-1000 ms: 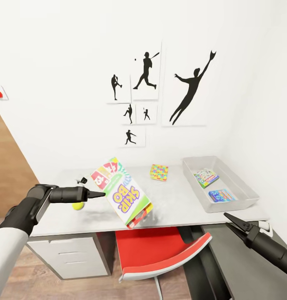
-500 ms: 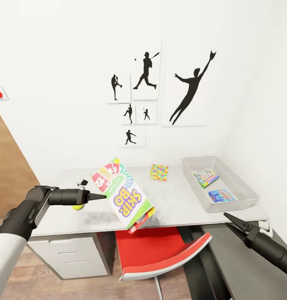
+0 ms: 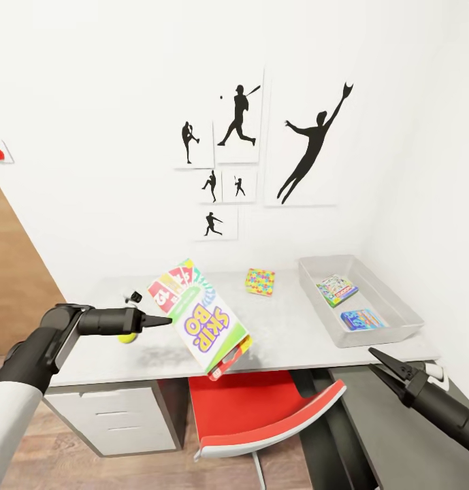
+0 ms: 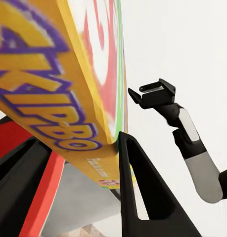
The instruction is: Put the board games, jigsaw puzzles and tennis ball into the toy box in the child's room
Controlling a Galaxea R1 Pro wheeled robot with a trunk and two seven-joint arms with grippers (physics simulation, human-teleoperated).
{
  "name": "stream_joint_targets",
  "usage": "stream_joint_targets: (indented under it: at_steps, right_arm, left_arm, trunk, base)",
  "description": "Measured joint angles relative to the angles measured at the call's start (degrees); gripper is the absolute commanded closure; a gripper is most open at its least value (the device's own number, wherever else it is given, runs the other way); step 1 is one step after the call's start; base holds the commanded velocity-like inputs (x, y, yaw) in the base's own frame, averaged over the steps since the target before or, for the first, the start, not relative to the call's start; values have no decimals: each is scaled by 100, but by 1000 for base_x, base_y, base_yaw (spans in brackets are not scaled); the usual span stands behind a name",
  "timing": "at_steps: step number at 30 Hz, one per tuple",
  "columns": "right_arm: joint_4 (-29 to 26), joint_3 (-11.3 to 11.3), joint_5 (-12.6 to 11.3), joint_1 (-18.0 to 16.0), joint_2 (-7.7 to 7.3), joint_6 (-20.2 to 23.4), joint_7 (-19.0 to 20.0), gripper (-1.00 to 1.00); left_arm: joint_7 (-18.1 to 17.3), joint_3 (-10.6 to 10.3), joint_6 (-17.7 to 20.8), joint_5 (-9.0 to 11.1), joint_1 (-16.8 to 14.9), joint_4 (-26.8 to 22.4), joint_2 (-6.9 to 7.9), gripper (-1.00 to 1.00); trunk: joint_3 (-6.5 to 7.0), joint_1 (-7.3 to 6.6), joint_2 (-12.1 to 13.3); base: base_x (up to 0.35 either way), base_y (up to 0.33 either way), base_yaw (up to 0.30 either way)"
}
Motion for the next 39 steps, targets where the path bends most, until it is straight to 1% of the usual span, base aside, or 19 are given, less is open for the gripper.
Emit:
stream_joint_targets:
  at_steps: [3,5,7,8,10,13,15,19,26,36,39]
  right_arm:
    - [1,2,-16,4,7,0,4,-100]
    - [1,-13,-66,23,59,-63,70,-100]
    - [1,-12,-62,22,60,-127,85,-100]
    - [1,-13,-59,19,61,-112,80,-100]
    - [1,-16,-65,8,111,-94,82,-100]
    - [1,-16,-68,2,207,-190,119,-100]
    - [1,-15,-67,1,232,-229,120,-100]
    - [0,-15,-72,1,241,-242,113,-100]
    - [0,-16,-78,1,236,-235,117,-100]
    - [3,-23,-79,7,242,-242,144,-100]
    - [3,-28,-74,9,244,-247,230,-100]
  left_arm:
    - [1,5,33,-1,0,21,2,100]
    - [2,70,62,-11,8,85,-31,100]
    - [2,134,62,-11,8,149,-32,100]
    - [2,133,64,-11,8,181,-37,100]
    - [2,148,80,-9,8,224,-31,100]
    - [3,230,88,-8,8,264,-8,100]
    - [3,257,87,-12,8,276,0,100]
    - [2,275,80,-15,7,284,2,100]
    - [2,277,80,-16,24,286,6,100]
    - [2,304,63,-25,41,285,6,100]
    - [2,305,62,-25,41,285,6,100]
  trunk:
    - [0,0,0]
    - [0,0,0]
    - [0,0,0]
    - [0,0,0]
    - [0,0,0]
    - [0,0,0]
    - [0,0,0]
    - [4,0,0]
    - [37,0,0]
    - [91,0,0]
    - [105,0,0]
  base:
    - [0,15,0]
    - [0,26,0]
    - [0,19,0]
    - [0,10,0]
    - [0,5,0]
    - [0,2,0]
    - [0,0,0]
    - [0,0,-73]
    - [0,26,-220]
    - [0,249,-240]
    - [0,280,-188]
